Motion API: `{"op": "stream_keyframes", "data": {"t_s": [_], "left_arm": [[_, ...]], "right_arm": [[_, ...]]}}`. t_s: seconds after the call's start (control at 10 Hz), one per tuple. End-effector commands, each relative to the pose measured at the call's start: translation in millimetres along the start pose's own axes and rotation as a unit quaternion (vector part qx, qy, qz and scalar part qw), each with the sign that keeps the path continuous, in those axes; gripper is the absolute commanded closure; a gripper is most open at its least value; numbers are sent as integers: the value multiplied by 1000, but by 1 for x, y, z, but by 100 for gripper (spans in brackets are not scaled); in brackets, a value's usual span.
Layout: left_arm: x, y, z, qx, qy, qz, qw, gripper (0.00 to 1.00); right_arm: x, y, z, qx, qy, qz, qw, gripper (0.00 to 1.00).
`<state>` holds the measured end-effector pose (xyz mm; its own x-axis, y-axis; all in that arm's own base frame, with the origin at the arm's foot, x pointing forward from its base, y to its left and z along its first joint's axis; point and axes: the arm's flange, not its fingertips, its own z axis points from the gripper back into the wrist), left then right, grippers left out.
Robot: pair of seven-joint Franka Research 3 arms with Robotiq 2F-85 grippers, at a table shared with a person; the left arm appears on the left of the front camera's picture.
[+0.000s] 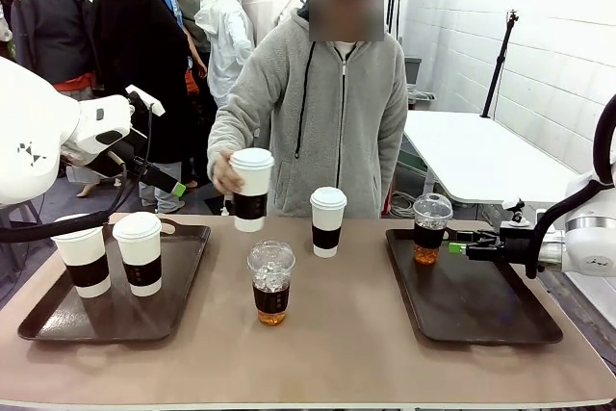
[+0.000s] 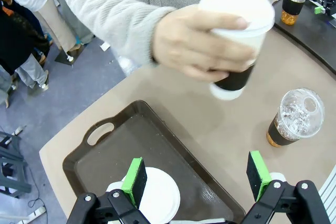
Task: Distribute the coffee onto the tray.
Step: Pick up another iced Americano from the middle of the table and place it on the right Handle tray.
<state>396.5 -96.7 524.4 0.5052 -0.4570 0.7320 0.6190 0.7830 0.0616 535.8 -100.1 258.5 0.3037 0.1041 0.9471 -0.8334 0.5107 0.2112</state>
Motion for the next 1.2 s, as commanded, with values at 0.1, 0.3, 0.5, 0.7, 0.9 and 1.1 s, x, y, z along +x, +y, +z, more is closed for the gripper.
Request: {"op": "stream_keyframes", "data": {"t_s": [0.1, 0.3, 0.5, 0.7, 0.9, 1.1], "left_arm": [[1, 2, 0, 0, 4, 2, 1000, 0], [1, 2, 0, 0, 4, 2, 1000, 0], [1, 2, 0, 0, 4, 2, 1000, 0], [1, 2, 0, 0, 4, 2, 1000, 0], [1, 2, 0, 0, 4, 2, 1000, 0], [1, 2, 0, 0, 4, 2, 1000, 0]], "right_arm": [[0, 0, 0, 0, 0, 0, 1000, 0], [-10, 13, 15, 3, -5, 5, 1000, 0], [-19, 31, 30, 8, -3, 5, 1000, 0], [-23, 52, 31, 32, -3, 10, 999, 0], [-19, 77, 16, 69, 3, 32, 997, 0], [-16, 100, -1, 107, 14, 51, 993, 0]]}}
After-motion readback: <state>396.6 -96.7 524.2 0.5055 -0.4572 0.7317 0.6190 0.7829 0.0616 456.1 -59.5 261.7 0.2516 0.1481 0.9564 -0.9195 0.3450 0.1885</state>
